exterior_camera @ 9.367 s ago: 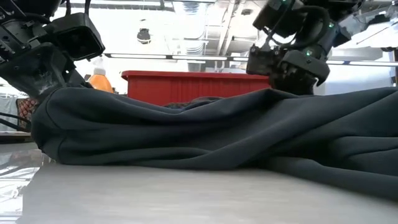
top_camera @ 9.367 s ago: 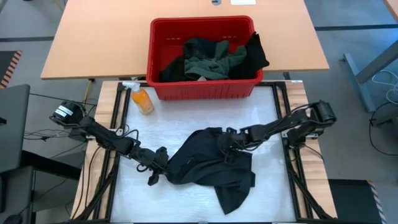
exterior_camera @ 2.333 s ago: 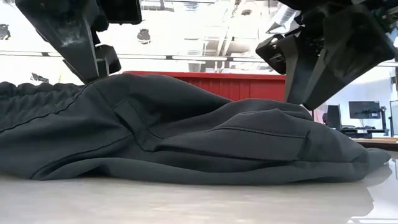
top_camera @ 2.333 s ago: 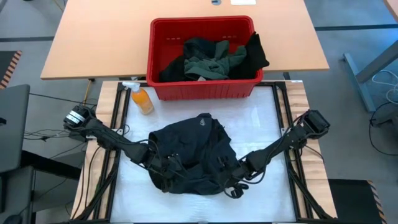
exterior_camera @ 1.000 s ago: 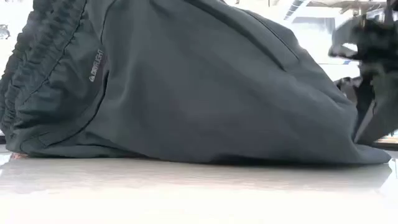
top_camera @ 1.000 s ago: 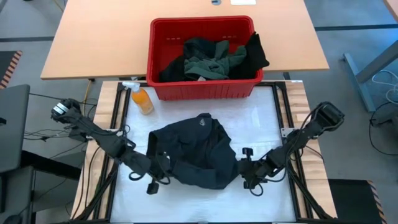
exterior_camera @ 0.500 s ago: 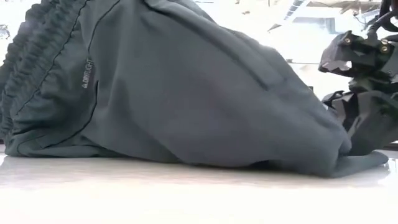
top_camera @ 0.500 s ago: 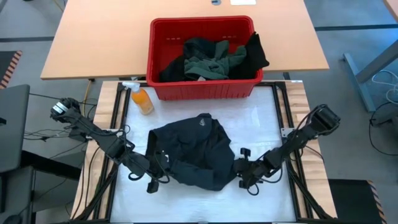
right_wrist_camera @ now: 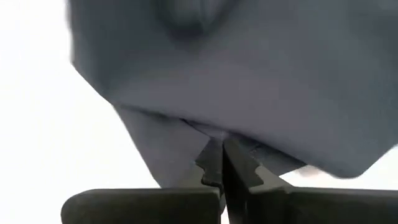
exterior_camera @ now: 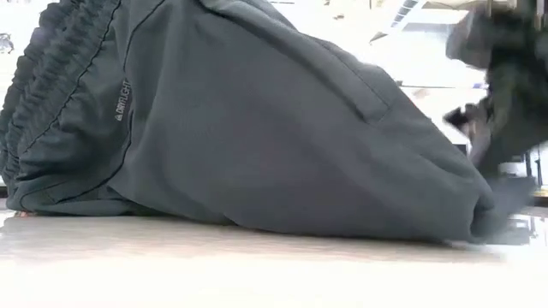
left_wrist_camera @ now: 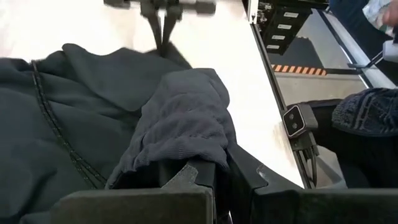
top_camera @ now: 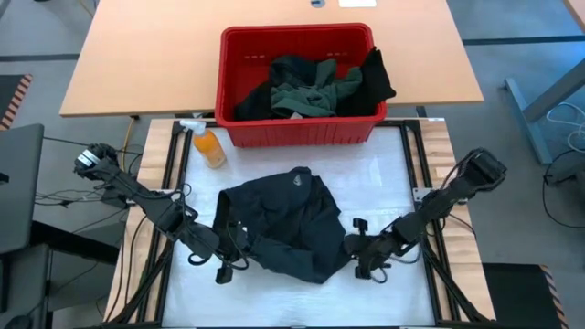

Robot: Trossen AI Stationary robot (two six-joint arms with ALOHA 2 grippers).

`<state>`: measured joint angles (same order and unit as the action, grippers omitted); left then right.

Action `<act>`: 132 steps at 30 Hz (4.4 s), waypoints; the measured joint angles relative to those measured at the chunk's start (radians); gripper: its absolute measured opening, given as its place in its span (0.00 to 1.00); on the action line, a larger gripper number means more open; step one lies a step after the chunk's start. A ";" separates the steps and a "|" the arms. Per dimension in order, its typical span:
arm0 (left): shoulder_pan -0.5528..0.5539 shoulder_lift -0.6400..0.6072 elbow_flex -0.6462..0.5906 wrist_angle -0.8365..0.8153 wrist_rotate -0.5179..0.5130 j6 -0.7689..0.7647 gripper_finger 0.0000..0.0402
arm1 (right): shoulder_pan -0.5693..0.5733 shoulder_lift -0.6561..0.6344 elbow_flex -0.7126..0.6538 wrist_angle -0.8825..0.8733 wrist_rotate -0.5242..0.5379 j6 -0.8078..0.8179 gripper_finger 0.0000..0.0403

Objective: Fold laundry
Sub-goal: Fold the black shorts

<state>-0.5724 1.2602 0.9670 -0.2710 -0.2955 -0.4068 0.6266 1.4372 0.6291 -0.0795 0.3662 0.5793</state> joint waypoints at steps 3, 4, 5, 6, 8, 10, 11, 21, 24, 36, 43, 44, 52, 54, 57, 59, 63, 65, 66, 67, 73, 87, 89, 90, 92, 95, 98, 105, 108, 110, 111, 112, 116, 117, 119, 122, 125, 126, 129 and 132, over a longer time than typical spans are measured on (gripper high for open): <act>-0.002 -0.010 0.007 0.000 -0.006 0.020 0.00 | 0.019 -0.150 0.000 -0.108 0.013 -0.001 0.03; -0.004 -0.020 0.007 -0.001 -0.007 0.022 0.00 | 0.029 -0.199 -0.001 -0.141 0.014 -0.001 0.03; -0.004 -0.030 0.008 0.000 -0.016 0.025 0.00 | 0.039 -0.253 -0.001 -0.166 0.021 -0.002 0.03; -0.006 -0.040 0.008 0.000 -0.032 0.031 0.00 | 0.051 -0.306 -0.001 -0.182 0.035 -0.002 0.03; -0.018 -0.067 0.008 -0.003 -0.067 0.050 0.00 | 0.076 -0.403 0.000 -0.225 0.053 -0.004 0.03; -0.038 -0.105 0.008 -0.003 -0.117 0.072 0.00 | 0.102 -0.481 0.000 -0.274 0.055 -0.004 0.03; -0.050 -0.128 0.008 -0.001 -0.147 0.085 0.00 | 0.115 -0.519 0.000 -0.295 0.055 -0.003 0.03; -0.172 -0.351 0.009 0.027 -0.490 0.263 0.00 | 0.185 -0.805 0.000 -0.304 0.370 -0.168 0.03; -0.175 -0.380 0.009 0.034 -0.571 0.305 0.00 | 0.182 -0.847 0.000 -0.211 0.515 -0.289 0.03; -0.149 -0.393 0.009 0.058 -0.810 0.427 0.00 | 0.179 -0.875 0.001 0.074 0.813 -0.729 0.04; -0.032 -0.393 0.009 0.140 -0.598 0.495 0.00 | 0.129 -0.875 0.001 0.250 0.770 -0.908 0.04; -0.020 -0.393 0.009 0.153 -0.570 0.505 0.00 | 0.127 -0.875 0.001 0.267 0.760 -0.928 0.04; 0.056 -0.400 0.009 0.224 -0.504 0.598 0.00 | 0.117 -0.885 0.001 0.376 0.757 -1.068 0.04; 0.085 -0.402 0.027 0.229 -0.456 0.600 0.00 | 0.117 -0.888 0.001 0.439 0.752 -1.107 0.04; 0.116 -0.403 0.058 0.232 -0.317 0.560 0.00 | 0.117 -0.888 0.002 0.488 0.684 -1.134 0.04; 0.125 -0.403 0.077 0.230 -0.145 0.539 0.00 | 0.120 -0.888 0.002 0.495 0.596 -1.117 0.04; 0.124 -0.389 0.121 0.234 0.135 0.485 0.00 | 0.120 -0.888 0.002 0.533 0.330 -1.020 0.04; 0.116 -0.376 0.140 0.246 0.217 0.440 0.00 | 0.120 -0.887 0.002 0.552 0.203 -0.977 0.04; 0.111 -0.369 0.149 0.262 0.252 0.418 0.00 | 0.120 -0.882 0.002 0.558 0.153 -0.960 0.04; 0.105 -0.357 0.158 0.282 0.287 0.399 0.00 | 0.120 -0.876 0.002 0.565 0.110 -0.946 0.04; 0.055 -0.252 0.224 0.296 0.370 0.303 0.00 | 0.127 -0.808 0.002 0.635 -0.114 -0.918 0.04; 0.187 -0.152 0.572 -0.245 -0.154 0.465 0.00 | -0.009 -0.818 0.004 0.715 0.284 -1.415 0.04; 0.282 -0.166 0.549 -0.359 -0.193 0.420 0.00 | -0.125 -0.839 0.004 0.573 0.310 -1.319 0.04; 0.335 -0.171 0.524 -0.407 -0.196 0.383 0.00 | -0.189 -0.846 0.004 0.491 0.306 -1.241 0.04; 0.434 -0.170 0.455 -0.478 -0.162 0.310 0.00 | -0.320 -0.851 -0.003 0.329 0.249 -1.067 0.04; 0.542 -0.164 0.334 -0.501 -0.061 0.277 0.00 | -0.482 -0.842 -0.049 0.203 0.128 -0.875 0.04; 0.609 -0.168 0.247 -0.490 0.005 0.260 0.00 | -0.576 -0.809 -0.117 0.192 -0.006 -0.729 0.04; 0.585 -0.178 0.142 -0.525 0.311 0.129 0.00 | -0.443 -0.663 -0.235 0.310 -0.183 -0.499 0.04; 0.543 -0.175 0.086 -0.617 0.338 0.028 0.00 | -0.345 -0.575 -0.242 0.330 -0.185 -0.416 0.04; 0.510 -0.176 0.017 -0.647 0.337 -0.045 0.00 | -0.282 -0.503 -0.242 0.354 -0.171 -0.370 0.04; 0.492 -0.179 -0.023 -0.652 0.342 -0.075 0.00 | -0.252 -0.461 -0.242 0.380 -0.154 -0.351 0.04; 0.473 -0.183 -0.066 -0.650 0.351 -0.108 0.00 | -0.225 -0.424 -0.242 0.406 -0.147 -0.335 0.04; 0.428 -0.194 -0.211 -0.571 0.446 -0.210 0.00 | -0.157 -0.296 -0.241 0.491 -0.133 -0.248 0.04; 0.422 -0.196 -0.240 -0.549 0.457 -0.231 0.00 | -0.149 -0.273 -0.241 0.497 -0.132 -0.221 0.04; 0.416 -0.200 -0.292 -0.492 0.473 -0.259 0.00 | -0.138 -0.234 -0.241 0.499 -0.132 -0.171 0.04; 0.414 -0.205 -0.356 -0.446 0.495 -0.292 0.00 | -0.129 -0.176 -0.241 0.484 -0.132 -0.109 0.04; 0.414 -0.204 -0.397 -0.438 0.501 -0.311 0.00 | -0.127 -0.126 -0.241 0.489 -0.146 -0.043 0.04; 0.414 -0.204 -0.403 -0.437 0.504 -0.313 0.00 | -0.127 -0.115 -0.241 0.493 -0.155 -0.023 0.04; 0.414 -0.208 -0.408 -0.430 0.508 -0.289 0.00 | -0.120 -0.084 -0.241 0.532 -0.177 0.004 0.04; 0.425 -0.222 -0.408 -0.403 0.514 -0.255 0.00 | -0.116 -0.074 -0.229 0.544 -0.185 0.000 0.04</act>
<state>-0.1476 1.0386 0.5591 -0.6739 0.2185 -0.6618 0.5102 1.3628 0.3996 0.4643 0.1808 0.5795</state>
